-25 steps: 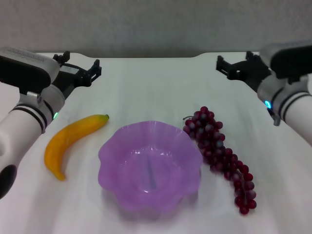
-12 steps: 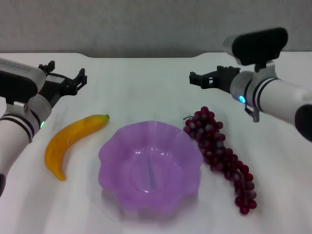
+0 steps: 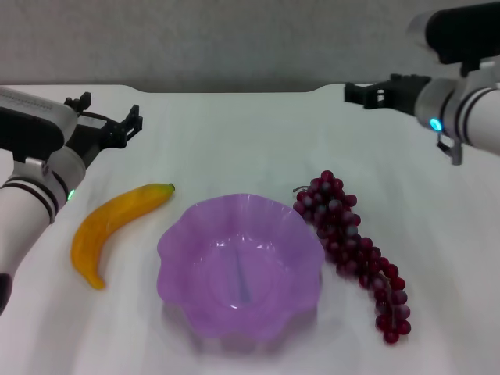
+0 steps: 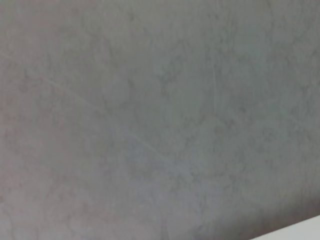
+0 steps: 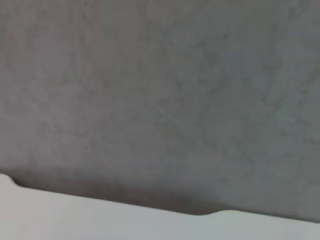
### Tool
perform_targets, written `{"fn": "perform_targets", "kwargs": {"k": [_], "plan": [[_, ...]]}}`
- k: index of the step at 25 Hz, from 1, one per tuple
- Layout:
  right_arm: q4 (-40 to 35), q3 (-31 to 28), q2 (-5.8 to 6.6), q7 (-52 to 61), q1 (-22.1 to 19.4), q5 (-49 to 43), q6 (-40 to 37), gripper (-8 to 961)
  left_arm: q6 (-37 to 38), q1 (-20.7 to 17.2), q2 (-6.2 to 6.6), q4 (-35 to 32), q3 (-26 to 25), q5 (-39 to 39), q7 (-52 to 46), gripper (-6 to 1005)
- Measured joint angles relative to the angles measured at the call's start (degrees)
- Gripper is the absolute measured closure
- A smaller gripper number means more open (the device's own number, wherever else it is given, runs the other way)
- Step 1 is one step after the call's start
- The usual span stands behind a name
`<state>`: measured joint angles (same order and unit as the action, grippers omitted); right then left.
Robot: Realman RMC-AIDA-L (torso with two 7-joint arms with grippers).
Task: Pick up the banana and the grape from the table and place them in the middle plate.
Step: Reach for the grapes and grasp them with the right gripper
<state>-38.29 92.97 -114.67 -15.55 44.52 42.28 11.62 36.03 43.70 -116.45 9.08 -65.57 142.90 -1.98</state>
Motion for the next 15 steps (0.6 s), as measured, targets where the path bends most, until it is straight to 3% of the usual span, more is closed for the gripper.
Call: {"fn": "perform_targets", "kwargs": {"k": [5,9,15], "plan": [[-0.7,0.1,-0.75,0.0,-2.5,-1.6,-0.4,118,0.1,0.2,-0.05,0.3,0.0,0.0,0.0,138],[-2.2,5.7,-0.93,0.5,-3.8,1.2,-0.9,121,0.2,0.2,-0.08,0.3,0.0,0.0,0.0,138],[-4.6,9.0,-0.74,0.6,-4.3,3.6,5.1,125,0.0,0.2,-0.09,0.1,0.0,0.1,0.0,138]]}}
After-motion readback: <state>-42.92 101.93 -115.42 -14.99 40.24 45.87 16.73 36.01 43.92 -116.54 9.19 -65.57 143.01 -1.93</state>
